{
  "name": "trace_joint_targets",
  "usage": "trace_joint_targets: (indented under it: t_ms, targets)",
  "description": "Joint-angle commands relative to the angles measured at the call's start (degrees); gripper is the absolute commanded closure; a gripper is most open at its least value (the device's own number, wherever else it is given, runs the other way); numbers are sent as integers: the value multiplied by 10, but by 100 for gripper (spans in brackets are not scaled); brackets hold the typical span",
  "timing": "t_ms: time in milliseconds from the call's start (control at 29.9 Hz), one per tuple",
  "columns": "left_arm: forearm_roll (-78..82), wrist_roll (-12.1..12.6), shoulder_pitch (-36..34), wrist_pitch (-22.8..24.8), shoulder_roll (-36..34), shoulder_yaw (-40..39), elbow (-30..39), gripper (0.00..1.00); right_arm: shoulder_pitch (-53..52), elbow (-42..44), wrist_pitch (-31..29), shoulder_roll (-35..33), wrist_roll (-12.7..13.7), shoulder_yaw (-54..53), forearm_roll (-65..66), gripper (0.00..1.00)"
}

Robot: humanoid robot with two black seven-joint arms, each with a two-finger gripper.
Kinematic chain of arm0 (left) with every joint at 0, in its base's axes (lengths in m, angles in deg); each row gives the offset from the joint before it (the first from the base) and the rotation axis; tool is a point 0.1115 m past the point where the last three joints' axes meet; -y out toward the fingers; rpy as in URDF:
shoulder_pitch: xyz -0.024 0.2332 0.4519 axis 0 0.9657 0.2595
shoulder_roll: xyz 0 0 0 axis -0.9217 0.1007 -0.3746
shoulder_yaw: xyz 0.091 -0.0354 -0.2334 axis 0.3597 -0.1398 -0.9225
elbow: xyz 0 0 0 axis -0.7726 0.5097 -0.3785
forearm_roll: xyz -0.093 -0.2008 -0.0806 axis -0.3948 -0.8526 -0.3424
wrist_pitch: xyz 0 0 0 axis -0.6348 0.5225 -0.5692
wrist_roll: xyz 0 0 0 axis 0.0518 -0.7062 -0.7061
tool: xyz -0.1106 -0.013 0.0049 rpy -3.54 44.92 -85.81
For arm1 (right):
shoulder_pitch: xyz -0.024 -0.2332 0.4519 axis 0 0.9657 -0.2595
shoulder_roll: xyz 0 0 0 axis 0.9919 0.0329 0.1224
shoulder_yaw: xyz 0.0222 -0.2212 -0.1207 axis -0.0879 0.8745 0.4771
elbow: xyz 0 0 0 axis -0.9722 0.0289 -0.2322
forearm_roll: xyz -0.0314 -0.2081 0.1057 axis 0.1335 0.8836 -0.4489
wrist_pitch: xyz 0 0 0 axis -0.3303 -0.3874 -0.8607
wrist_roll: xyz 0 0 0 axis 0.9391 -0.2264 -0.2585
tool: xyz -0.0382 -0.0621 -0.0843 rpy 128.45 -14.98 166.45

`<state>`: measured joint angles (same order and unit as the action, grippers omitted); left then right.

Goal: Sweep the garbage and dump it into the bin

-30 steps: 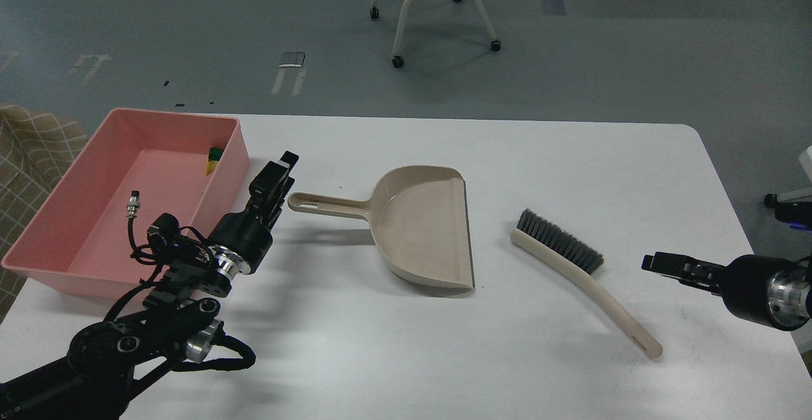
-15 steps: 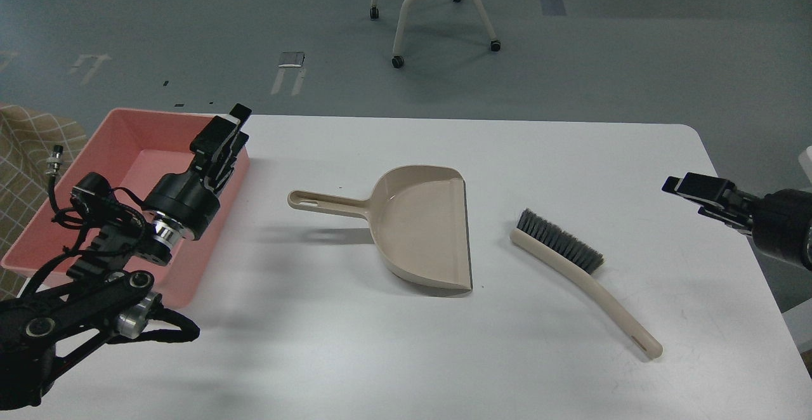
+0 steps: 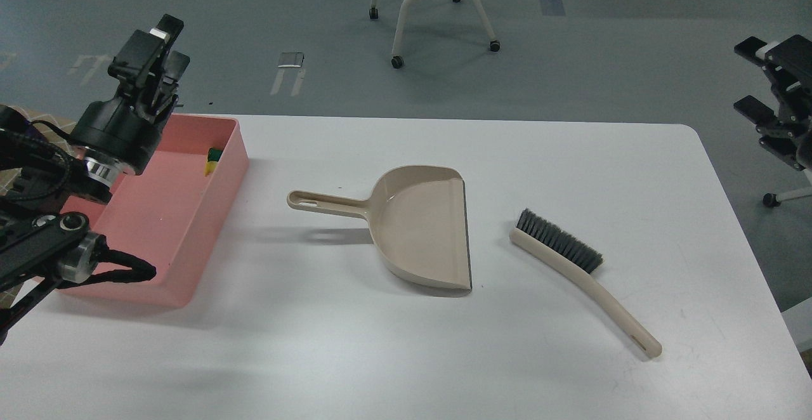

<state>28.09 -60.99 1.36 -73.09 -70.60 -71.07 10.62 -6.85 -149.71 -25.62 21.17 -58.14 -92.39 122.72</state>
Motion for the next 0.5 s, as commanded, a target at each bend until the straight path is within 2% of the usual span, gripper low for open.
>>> trace_joint_targets:
  t_ms: [0,167,234,468]
  targets:
    - [-6,0,-1,1,21,-20,-27,20,-32,16,0,25,0,-6,0,0]
    - [-12,0,-10,15,55,-49,-80,18,-56,34,0,36,-1,-5,-1,0]
    - [-23,0,-21,31,74,-56,-103,18,-68,43,0,65,-1,-5,-1,0]
    - [-79,0,-96,86,131,-63,-204,18,-144,116,86,153,-2,-4,-40,0]
